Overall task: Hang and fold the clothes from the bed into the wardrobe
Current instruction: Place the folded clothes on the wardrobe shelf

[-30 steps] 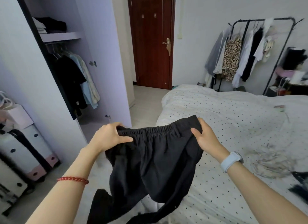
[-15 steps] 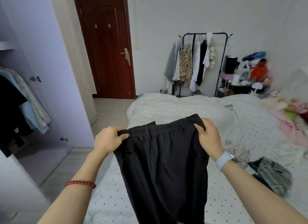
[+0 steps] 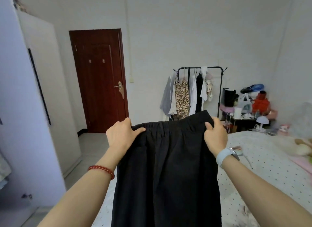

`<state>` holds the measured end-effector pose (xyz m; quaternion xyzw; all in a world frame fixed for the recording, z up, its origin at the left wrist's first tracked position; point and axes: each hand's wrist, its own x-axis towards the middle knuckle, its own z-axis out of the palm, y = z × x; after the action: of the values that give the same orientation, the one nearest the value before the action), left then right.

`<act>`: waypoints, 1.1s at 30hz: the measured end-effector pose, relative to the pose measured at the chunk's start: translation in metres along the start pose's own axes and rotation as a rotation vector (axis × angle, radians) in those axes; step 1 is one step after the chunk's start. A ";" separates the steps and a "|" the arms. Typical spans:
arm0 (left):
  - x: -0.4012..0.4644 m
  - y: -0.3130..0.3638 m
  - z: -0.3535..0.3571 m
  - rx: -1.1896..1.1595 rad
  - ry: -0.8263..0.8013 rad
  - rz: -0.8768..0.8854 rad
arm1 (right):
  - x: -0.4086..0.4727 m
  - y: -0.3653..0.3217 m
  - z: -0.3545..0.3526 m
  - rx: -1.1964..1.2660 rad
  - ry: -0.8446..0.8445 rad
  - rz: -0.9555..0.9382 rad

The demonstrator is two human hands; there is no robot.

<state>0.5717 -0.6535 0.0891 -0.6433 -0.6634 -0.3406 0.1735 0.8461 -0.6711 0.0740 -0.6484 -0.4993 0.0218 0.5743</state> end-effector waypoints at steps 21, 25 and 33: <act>-0.200 -0.001 0.390 -0.123 -0.878 -0.133 | -0.126 0.378 0.213 -0.300 -0.577 0.624; -0.266 0.015 0.362 -0.297 -0.851 -0.266 | -0.183 0.374 0.177 -0.307 -0.459 0.697; -0.325 0.046 0.337 -0.374 -1.045 -0.189 | -0.193 0.397 0.123 -0.362 -0.443 0.903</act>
<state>0.7225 -0.6680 -0.3560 -0.6841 -0.6441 -0.1024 -0.3265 0.9228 -0.6495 -0.3774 -0.8673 -0.2758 0.3165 0.2674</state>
